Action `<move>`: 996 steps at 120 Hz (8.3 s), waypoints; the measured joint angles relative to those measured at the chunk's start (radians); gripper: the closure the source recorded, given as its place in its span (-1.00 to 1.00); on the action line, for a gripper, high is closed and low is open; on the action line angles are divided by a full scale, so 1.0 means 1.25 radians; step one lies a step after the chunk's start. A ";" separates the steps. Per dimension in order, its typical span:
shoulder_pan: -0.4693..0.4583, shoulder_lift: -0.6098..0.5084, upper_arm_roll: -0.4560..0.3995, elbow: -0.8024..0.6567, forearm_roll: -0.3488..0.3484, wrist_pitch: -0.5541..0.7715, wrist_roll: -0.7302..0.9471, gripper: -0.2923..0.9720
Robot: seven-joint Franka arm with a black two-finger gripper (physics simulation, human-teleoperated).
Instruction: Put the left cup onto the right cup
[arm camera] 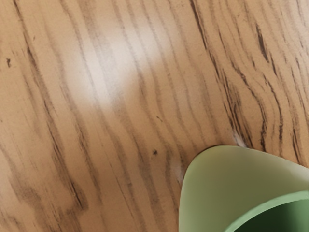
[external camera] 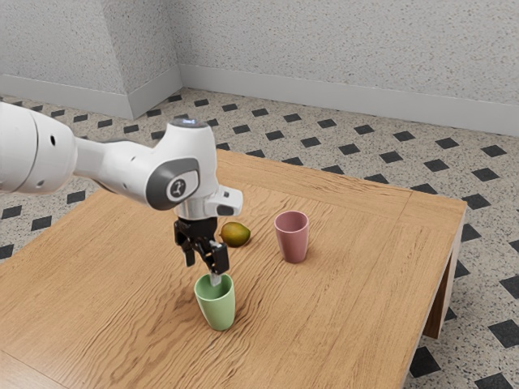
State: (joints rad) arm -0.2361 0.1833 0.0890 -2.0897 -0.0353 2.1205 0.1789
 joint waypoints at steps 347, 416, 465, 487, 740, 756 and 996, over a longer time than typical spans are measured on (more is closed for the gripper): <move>-0.008 0.004 0.000 -0.015 -0.007 0.015 -0.005 0.50; -0.020 -0.020 0.000 -0.020 -0.002 0.016 -0.009 0.70; -0.019 -0.070 0.000 -0.021 0.001 0.010 -0.012 0.71; -0.013 -0.084 0.001 -0.012 0.005 0.005 -0.013 0.71; -0.014 0.147 -0.024 0.531 0.020 -0.251 -0.001 0.70; -0.010 0.176 -0.029 0.555 0.023 -0.255 0.000 0.70; 0.054 0.410 -0.103 0.836 0.062 -0.244 0.001 0.70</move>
State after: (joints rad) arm -0.1687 0.6954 -0.0400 -1.0442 0.0424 1.8150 0.1804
